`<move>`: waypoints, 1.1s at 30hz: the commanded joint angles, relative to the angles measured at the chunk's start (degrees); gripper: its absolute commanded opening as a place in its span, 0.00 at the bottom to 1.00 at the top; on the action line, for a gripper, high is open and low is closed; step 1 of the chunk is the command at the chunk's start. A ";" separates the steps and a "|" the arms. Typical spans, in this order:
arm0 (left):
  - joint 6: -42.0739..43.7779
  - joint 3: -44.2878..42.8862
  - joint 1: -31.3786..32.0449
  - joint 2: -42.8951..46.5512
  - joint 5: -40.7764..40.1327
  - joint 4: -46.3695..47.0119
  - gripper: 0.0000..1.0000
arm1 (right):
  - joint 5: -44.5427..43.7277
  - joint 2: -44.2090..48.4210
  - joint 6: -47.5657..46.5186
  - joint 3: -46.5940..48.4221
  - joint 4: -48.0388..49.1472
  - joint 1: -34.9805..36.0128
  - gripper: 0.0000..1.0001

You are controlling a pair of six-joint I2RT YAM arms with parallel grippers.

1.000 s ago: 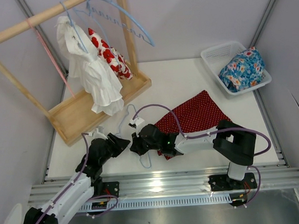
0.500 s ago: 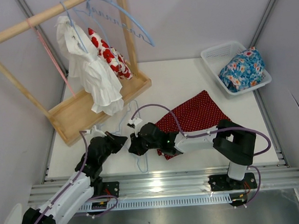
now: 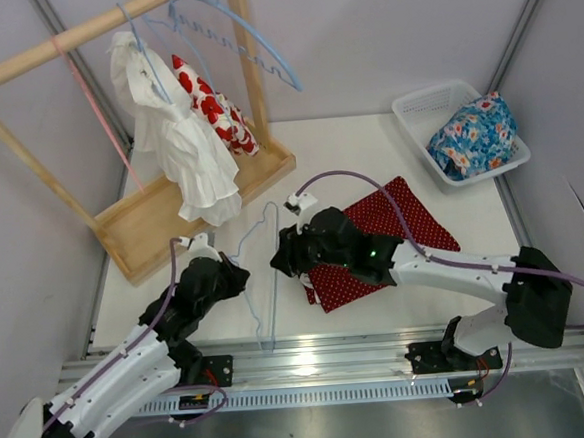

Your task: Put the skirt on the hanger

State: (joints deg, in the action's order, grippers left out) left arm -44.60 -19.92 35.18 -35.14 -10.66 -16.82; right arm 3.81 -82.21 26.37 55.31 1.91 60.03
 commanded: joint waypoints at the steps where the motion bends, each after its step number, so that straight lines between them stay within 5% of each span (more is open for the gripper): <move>1: -1.80 -2.93 5.68 -2.83 -8.49 -5.85 0.00 | -9.84 4.77 -2.45 -0.46 -10.60 -2.28 0.51; 9: -16.91 -9.08 19.66 -14.95 -21.68 -9.36 0.00 | -19.90 11.63 -3.70 -10.12 -19.05 -2.11 0.64; 17: -33.43 -15.58 27.13 -24.71 -31.87 -17.19 0.00 | -26.92 7.79 -2.64 -16.29 -10.45 2.63 0.68; 33: -40.57 -20.42 32.32 -34.21 -36.98 -19.75 0.00 | -23.76 -2.15 -4.22 -13.91 -0.42 4.74 0.86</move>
State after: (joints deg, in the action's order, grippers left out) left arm -82.46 -39.11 67.05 -69.38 -44.45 -36.58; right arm -19.05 -82.52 23.27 39.16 -2.81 64.27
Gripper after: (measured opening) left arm 0.028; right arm 0.853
